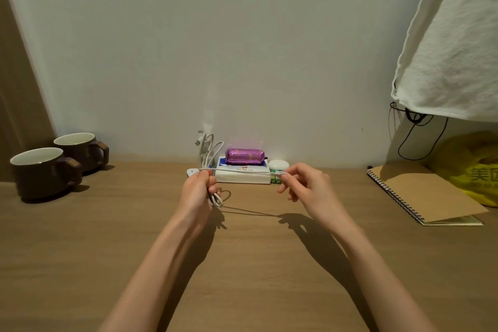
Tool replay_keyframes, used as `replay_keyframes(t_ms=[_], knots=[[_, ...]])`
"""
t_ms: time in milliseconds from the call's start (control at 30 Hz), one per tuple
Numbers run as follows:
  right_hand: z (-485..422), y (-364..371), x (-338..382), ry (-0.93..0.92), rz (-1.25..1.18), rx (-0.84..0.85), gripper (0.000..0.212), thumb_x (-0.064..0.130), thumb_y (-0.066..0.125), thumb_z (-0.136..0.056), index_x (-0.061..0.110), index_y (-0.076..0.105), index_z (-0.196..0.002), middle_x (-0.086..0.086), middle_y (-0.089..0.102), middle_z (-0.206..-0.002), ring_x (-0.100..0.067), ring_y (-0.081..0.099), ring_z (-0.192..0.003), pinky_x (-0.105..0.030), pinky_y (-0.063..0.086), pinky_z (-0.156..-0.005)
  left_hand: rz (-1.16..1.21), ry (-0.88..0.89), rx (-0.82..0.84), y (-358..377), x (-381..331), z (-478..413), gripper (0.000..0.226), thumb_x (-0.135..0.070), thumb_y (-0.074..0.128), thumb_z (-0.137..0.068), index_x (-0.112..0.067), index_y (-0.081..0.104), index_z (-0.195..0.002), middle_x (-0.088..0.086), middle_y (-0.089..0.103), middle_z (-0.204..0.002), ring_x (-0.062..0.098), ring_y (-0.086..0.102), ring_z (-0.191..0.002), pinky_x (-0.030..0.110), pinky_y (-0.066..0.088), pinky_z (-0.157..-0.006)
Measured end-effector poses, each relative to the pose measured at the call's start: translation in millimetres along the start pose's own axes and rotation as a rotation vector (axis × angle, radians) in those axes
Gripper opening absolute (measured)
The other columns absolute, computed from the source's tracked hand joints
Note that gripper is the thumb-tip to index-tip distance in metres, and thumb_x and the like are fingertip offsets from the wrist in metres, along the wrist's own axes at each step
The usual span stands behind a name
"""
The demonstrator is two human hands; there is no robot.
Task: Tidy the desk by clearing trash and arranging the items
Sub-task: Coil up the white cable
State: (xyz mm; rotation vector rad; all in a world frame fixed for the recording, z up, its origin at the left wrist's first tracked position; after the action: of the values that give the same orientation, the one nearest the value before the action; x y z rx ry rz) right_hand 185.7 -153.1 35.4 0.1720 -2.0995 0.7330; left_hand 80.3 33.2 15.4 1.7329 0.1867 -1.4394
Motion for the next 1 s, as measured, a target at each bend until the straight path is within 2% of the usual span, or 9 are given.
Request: replay_keyframes(t_ms=[133,300,400,533,700,867,1000], knots=[[3.0,3.4,6.2,-0.026,-0.011,-0.049,0.007,0.022,0.062,-0.092,0.021,0.060,-0.085,0.005,0.073,-0.073,-0.006,0.062,-0.061,-0.022,0.052,-0.060,-0.091,-0.058,0.057,11.6,9.2,4.9,0.027,-0.006,0.039,-0.097,-0.014,0.040,-0.070,-0.004,0.032,-0.054,0.006,0.031,-0.041,0.019,0.031,-0.044],[9.2,11.1,17.1,-0.116,0.015,-0.150,0.008,0.023,0.072,-0.084,0.020,0.070,-0.077,0.005,0.069,-0.070,-0.006,0.062,-0.064,-0.021,0.051,-0.061,-0.386,-0.123,0.313,24.5,27.9,23.7,0.022,-0.018,0.054,-0.093,-0.014,0.049,-0.071,-0.004,0.038,-0.057,0.009,0.034,-0.052,0.025,0.030,-0.058],[10.5,14.8,19.6,-0.186,0.080,-0.177,0.003,0.021,0.075,-0.081,0.023,0.072,-0.081,0.009,0.067,-0.077,-0.005,0.063,-0.072,-0.014,0.050,-0.063,-0.332,-0.150,0.348,30.6,31.8,30.9,0.022,-0.023,0.061,-0.089,-0.015,0.054,-0.069,-0.007,0.039,-0.051,0.008,0.035,-0.050,0.026,0.031,-0.058],[10.2,20.4,15.9,-0.192,0.112,-0.157,0.008,0.020,0.076,-0.080,0.022,0.076,-0.088,0.010,0.067,-0.082,-0.005,0.064,-0.078,-0.026,0.056,-0.069,-0.217,-0.144,0.301,29.1,28.3,30.9,0.014,-0.025,0.065,-0.085,-0.012,0.063,-0.081,-0.005,0.038,-0.050,0.009,0.035,-0.049,0.025,0.032,-0.055],[12.5,23.3,18.3,-0.197,0.101,-0.109,0.010,0.021,0.075,-0.081,0.020,0.077,-0.090,0.010,0.069,-0.083,-0.004,0.064,-0.078,-0.021,0.054,-0.068,-0.230,-0.058,0.235,26.2,29.1,28.5,0.023,-0.029,0.068,-0.080,-0.010,0.067,-0.092,-0.006,0.039,-0.050,0.010,0.034,-0.051,0.027,0.032,-0.056],[11.6,24.2,16.1,-0.196,0.212,-0.067,0.008,0.023,0.073,-0.082,0.020,0.075,-0.090,0.012,0.066,-0.081,-0.002,0.061,-0.076,-0.015,0.050,-0.067,-0.284,-0.009,0.116,21.5,32.3,23.0,0.023,-0.032,0.064,-0.086,-0.009,0.060,-0.081,-0.002,0.041,-0.052,0.015,0.038,-0.053,0.033,0.037,-0.058],[5.6,12.6,6.9,-0.189,0.287,-0.134,0.005,0.019,0.071,-0.085,0.015,0.073,-0.087,0.004,0.066,-0.082,-0.005,0.059,-0.074,-0.011,0.043,-0.067,-0.203,0.040,-0.045,12.5,20.9,13.5,0.026,-0.024,0.058,-0.092,-0.015,0.049,-0.070,-0.002,0.039,-0.049,0.007,0.041,-0.039,0.017,0.037,-0.039]])
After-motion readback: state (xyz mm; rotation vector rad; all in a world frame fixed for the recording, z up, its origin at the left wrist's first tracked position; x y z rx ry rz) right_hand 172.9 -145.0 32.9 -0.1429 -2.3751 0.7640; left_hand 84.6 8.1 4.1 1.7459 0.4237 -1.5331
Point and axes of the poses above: each hand's wrist, its own z-axis away from the middle knuckle, its own y-axis out of the palm, x = y × z, the point moved 2 cm from there along -z, towards the middle knuckle
